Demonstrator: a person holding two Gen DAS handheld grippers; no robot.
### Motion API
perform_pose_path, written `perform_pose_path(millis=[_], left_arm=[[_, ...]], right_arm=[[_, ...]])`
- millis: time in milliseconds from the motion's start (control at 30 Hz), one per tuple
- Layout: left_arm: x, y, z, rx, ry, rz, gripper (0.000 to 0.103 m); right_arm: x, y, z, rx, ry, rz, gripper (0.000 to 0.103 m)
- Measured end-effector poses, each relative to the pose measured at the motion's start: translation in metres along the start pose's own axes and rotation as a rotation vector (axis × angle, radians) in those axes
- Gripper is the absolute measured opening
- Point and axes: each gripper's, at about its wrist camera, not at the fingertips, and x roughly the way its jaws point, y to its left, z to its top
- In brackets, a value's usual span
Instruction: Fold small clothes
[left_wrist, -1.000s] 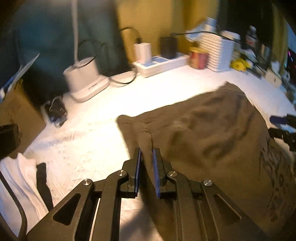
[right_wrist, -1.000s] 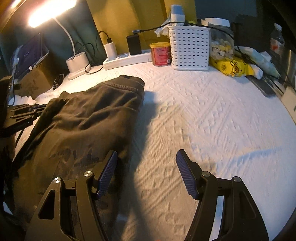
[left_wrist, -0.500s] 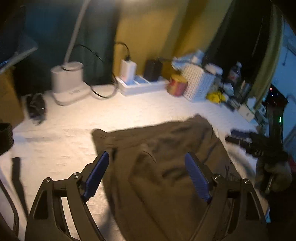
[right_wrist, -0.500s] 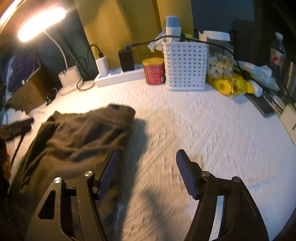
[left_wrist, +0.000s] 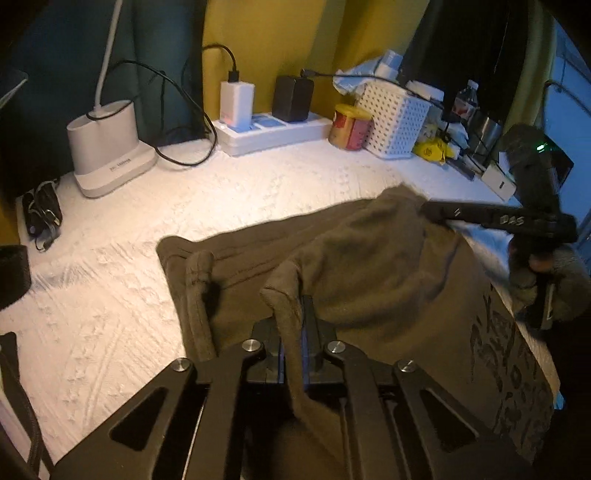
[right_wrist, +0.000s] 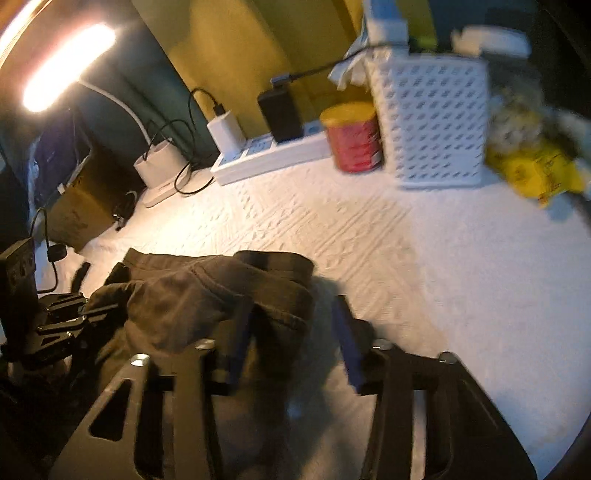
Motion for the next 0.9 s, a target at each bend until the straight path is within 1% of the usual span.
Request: perform_pose_path(millis=[33,67,100,200,267,333,433,533,600,633,667,733,767,833,867,900], left_arm=[[-0.004,0.002,0.002,-0.005,-0.012,0.000,0.004],[-0.006,0.003,0.003,-0.009,-0.020,-0.002,0.004],[-0.011,0.005,0.006,-0.014,-0.034,-0.007,0.004],[-0.021,0.007,0.013,-0.017,-0.069,-0.013,0.003],[-0.028,0.009,0.018,-0.013,-0.095,-0.007,0.003],[-0.030,0.013,0.022,-0.014,-0.104,0.000,0.003],[-0.022,0.023,0.021,-0.025,-0.085,0.020,0.003],[0.000,0.036,0.013,-0.047,-0.021,0.039,0.003],[0.008,0.041,0.009,-0.072,0.014,0.026,0.003],[0.006,0.040,0.009,-0.071,0.002,0.031,0.004],[0.003,0.039,0.010,-0.071,-0.005,0.037,0.007],[-0.001,0.038,0.011,-0.082,0.002,0.039,0.007],[-0.003,0.038,0.012,-0.087,0.001,0.044,0.009],[-0.008,0.037,0.011,-0.095,0.001,0.072,0.022],[-0.011,0.037,0.010,-0.100,0.000,0.085,0.034],[-0.015,0.037,0.009,-0.108,-0.005,0.087,0.043]], right_arm=[[0.002,0.000,0.001,0.004,0.000,0.009,0.026],[0.001,0.002,0.004,-0.003,-0.012,0.016,0.017],[-0.001,0.003,0.007,-0.013,-0.025,0.021,0.015],[-0.011,0.009,0.018,-0.043,-0.065,0.025,0.014],[-0.010,0.014,0.025,-0.070,-0.075,0.019,0.014],[-0.007,0.020,0.029,-0.092,-0.082,0.011,0.014],[-0.002,0.024,0.031,-0.111,-0.087,-0.002,0.013],[0.011,0.027,0.028,-0.129,-0.071,-0.039,0.014],[0.018,0.031,0.023,-0.155,-0.062,-0.077,0.014],[0.020,0.032,0.022,-0.165,-0.060,-0.090,0.014],[0.020,0.033,0.020,-0.173,-0.060,-0.106,0.014],[0.021,0.034,0.019,-0.176,-0.062,-0.120,0.015],[0.021,0.034,0.018,-0.178,-0.059,-0.133,0.019],[0.021,0.037,0.017,-0.191,-0.062,-0.164,0.027],[0.019,0.038,0.015,-0.197,-0.065,-0.176,0.029],[0.016,0.038,0.014,-0.198,-0.068,-0.178,0.029]])
